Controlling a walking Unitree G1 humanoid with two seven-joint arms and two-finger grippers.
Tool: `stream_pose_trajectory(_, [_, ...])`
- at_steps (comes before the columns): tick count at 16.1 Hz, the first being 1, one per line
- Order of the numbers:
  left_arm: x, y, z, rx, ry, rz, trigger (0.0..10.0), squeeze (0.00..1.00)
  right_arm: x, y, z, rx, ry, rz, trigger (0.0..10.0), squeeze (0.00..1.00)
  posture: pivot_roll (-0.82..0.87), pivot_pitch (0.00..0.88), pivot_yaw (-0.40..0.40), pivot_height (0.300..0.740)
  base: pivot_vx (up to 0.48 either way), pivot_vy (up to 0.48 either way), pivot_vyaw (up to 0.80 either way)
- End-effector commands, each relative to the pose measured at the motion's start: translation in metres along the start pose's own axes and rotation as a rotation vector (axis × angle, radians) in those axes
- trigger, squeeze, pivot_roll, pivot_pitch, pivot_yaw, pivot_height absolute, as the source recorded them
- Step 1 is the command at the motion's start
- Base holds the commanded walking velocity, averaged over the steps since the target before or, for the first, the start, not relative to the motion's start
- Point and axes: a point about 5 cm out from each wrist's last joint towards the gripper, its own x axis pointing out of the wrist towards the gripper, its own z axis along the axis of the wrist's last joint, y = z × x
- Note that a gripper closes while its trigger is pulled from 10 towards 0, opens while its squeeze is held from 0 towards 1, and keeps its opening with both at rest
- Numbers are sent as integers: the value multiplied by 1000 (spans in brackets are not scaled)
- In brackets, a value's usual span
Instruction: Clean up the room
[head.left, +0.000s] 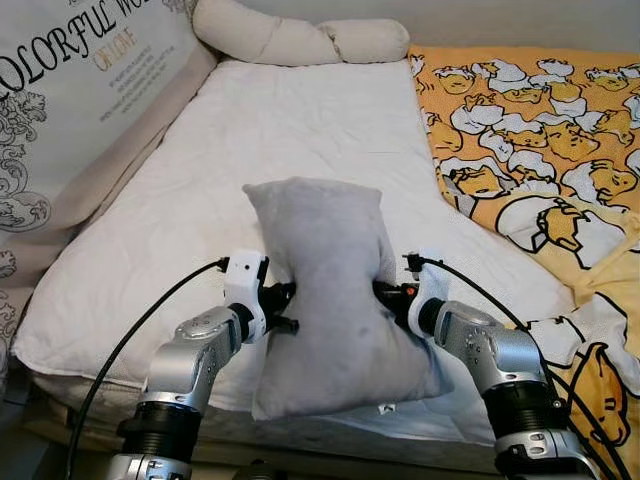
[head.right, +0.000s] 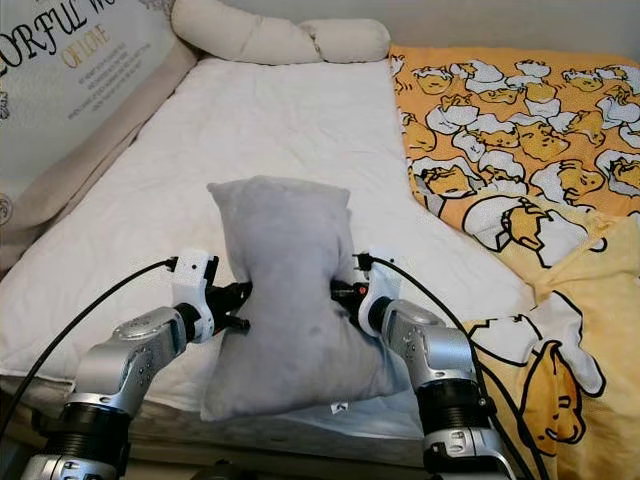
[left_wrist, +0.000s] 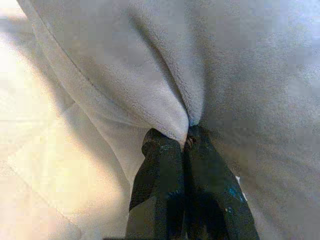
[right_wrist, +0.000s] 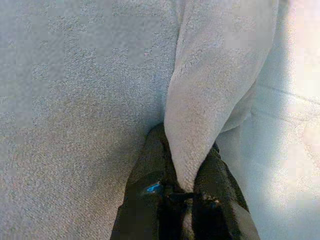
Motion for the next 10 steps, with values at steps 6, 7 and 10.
stream_pose_trajectory(6, [-6,-5,11,49,-51,0,0,0,1,7,5,-49,-88,-28,0,0,24,0,38,740,0,0,0])
stream_pose_trajectory(7, [-7,-4,11,57,-51,3,0,0,1,8,6,-54,-97,-27,0,0,26,0,40,740,0,0,0])
stream_pose_trajectory(10, [-12,-5,23,164,-85,27,0,0,-2,13,19,-87,-186,-26,0,0,28,0,42,740,0,0,0])
